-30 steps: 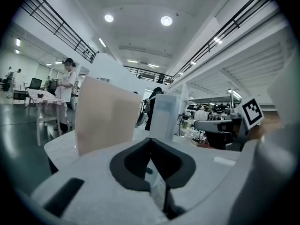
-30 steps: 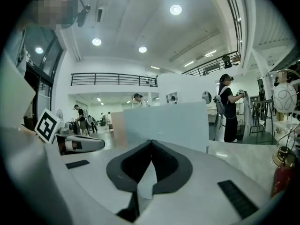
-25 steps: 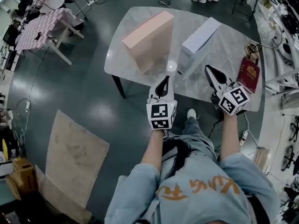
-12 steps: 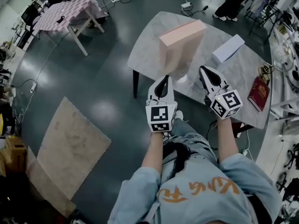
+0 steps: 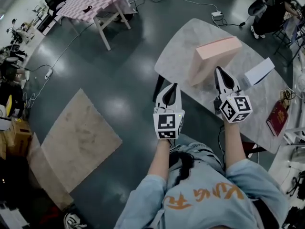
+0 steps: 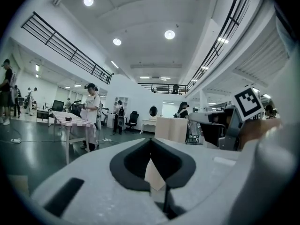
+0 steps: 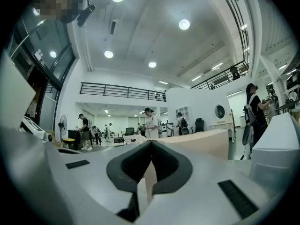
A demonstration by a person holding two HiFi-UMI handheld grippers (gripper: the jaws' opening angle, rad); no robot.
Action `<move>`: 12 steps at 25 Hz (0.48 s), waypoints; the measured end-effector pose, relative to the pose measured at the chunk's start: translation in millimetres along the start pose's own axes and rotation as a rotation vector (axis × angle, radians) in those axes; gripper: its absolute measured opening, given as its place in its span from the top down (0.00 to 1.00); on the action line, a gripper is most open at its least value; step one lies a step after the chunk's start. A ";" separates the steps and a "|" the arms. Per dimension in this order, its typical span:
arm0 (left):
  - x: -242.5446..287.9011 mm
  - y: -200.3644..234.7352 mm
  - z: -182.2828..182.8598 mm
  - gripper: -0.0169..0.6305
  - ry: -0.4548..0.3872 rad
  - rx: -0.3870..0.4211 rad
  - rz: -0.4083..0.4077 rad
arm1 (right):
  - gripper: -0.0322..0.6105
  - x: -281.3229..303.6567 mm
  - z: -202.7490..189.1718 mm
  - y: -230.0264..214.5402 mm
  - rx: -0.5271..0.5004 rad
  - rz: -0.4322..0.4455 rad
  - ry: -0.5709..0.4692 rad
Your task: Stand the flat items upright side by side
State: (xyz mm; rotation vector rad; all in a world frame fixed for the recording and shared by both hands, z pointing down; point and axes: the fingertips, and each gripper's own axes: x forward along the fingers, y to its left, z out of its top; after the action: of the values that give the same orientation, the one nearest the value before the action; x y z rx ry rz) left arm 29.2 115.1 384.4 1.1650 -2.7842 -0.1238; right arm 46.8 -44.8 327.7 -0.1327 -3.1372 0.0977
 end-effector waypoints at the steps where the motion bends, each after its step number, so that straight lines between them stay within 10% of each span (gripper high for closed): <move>1: 6.4 2.0 -1.1 0.95 0.008 0.009 -0.013 | 0.95 5.5 0.7 -2.1 0.004 -0.010 -0.008; 12: 103.2 5.6 -38.5 0.95 0.186 0.091 -0.271 | 0.95 45.6 -34.7 -55.3 0.011 -0.250 0.034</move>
State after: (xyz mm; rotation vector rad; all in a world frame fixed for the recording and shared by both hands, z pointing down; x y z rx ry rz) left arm -41.1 44.3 431.4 1.4888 -2.4840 0.0842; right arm -3.3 -93.9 365.7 0.2539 -3.0872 0.1109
